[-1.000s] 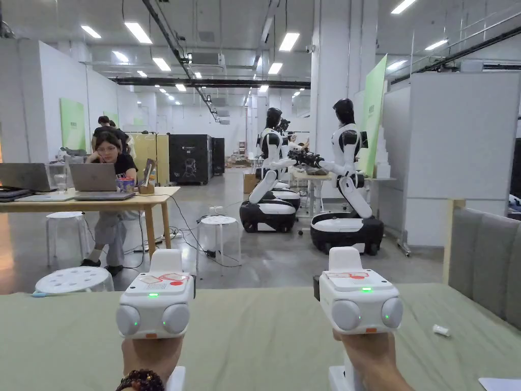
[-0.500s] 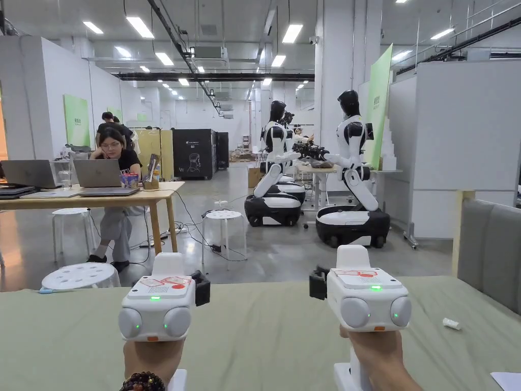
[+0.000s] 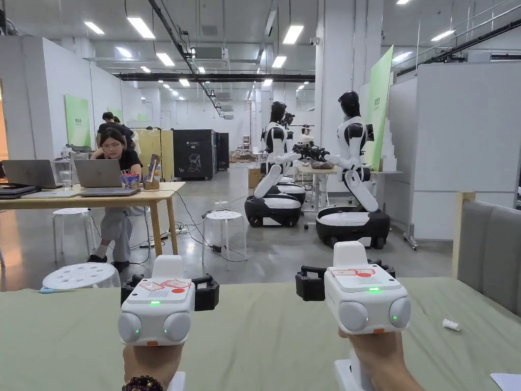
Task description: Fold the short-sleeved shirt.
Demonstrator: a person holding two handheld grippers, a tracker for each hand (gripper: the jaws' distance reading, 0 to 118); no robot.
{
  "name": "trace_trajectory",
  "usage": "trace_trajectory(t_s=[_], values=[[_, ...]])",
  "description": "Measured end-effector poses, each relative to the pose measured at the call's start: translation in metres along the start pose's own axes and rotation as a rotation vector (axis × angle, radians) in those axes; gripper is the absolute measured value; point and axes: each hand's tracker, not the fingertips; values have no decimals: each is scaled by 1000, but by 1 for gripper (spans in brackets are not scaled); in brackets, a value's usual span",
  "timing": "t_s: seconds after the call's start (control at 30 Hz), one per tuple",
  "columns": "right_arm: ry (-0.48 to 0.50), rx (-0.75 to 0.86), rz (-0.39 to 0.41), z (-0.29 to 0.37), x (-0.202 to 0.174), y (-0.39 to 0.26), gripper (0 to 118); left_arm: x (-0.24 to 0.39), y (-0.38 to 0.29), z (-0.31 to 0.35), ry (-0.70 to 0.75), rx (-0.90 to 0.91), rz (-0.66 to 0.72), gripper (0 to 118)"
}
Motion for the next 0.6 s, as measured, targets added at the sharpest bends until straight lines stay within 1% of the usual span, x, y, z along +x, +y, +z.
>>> trace_trajectory(t_s=[0.13,0.2,0.33,0.37,0.4,0.43,0.47,0.53,0.6], values=[[3,12,-30,11,4,6,118,-2,0,1,-4,-10,16,118],[3,-10,-44,-2,7,1,118,-4,-1,2,3,-3,9,118],[-63,-34,-36,-17,4,-2,118,-9,2,4,14,-4,9,118],[-74,-33,-46,-21,5,-2,118,-10,2,4,15,-5,13,118],[-108,-40,-59,-25,4,-2,118,-13,0,-1,17,-7,16,118],[-147,-40,-55,-10,0,3,118,-15,0,-2,15,-9,18,118],[-142,-52,-48,-7,-1,3,118,-16,-1,-2,14,-9,18,118],[-86,-26,-33,-7,1,-2,118,-15,-1,2,18,-9,14,118],[-89,-16,-6,-1,0,-4,118,-16,-2,5,18,-8,14,118]])
